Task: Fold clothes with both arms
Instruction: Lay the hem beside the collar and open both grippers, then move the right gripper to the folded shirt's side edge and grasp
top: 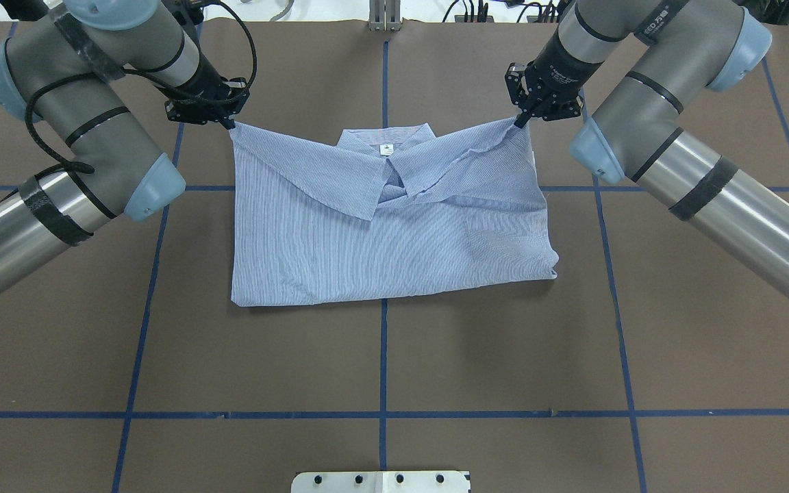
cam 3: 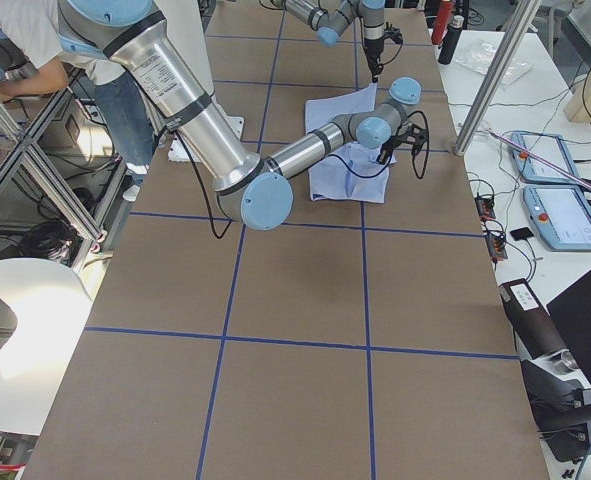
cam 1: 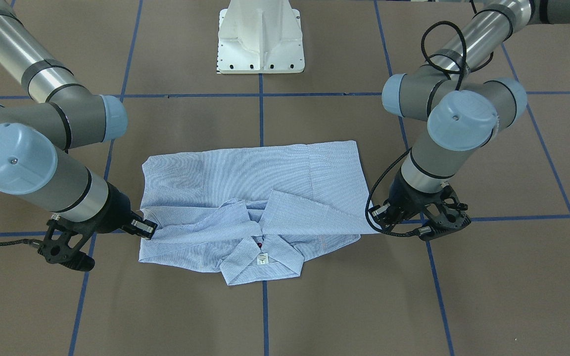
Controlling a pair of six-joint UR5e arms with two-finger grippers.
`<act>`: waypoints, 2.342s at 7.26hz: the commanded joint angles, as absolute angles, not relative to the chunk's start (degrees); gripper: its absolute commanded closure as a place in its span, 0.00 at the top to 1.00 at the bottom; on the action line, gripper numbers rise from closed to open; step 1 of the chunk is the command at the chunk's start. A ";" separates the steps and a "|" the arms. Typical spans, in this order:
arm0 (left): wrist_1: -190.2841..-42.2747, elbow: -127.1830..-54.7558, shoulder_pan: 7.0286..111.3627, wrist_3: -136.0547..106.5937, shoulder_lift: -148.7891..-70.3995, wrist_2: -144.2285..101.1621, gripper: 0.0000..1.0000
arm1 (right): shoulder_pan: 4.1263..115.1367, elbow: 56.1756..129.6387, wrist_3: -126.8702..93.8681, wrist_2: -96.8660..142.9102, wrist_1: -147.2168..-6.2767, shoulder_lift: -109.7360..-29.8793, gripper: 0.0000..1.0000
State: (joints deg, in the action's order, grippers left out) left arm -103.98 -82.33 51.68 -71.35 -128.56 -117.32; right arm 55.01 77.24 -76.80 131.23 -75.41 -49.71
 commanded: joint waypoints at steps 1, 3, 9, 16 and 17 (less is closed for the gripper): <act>-103.80 -82.53 51.77 -71.11 -128.15 -117.16 0.00 | 54.84 77.17 -76.73 130.43 -74.79 -49.83 1.00; -103.89 -82.53 51.77 -70.93 -128.06 -116.81 0.63 | 55.02 77.17 -76.73 130.25 -74.79 -49.83 1.00; -103.01 -86.39 51.77 -71.63 -127.79 -116.72 1.00 | 46.36 92.40 -77.51 123.43 -74.71 -62.53 1.00; -103.10 -86.75 51.77 -71.72 -127.79 -116.72 1.00 | 38.95 96.87 -76.73 121.91 -74.88 -72.16 0.98; -103.10 -86.75 51.77 -71.72 -127.79 -116.63 1.00 | 38.41 96.25 -76.73 121.82 -74.88 -71.72 0.93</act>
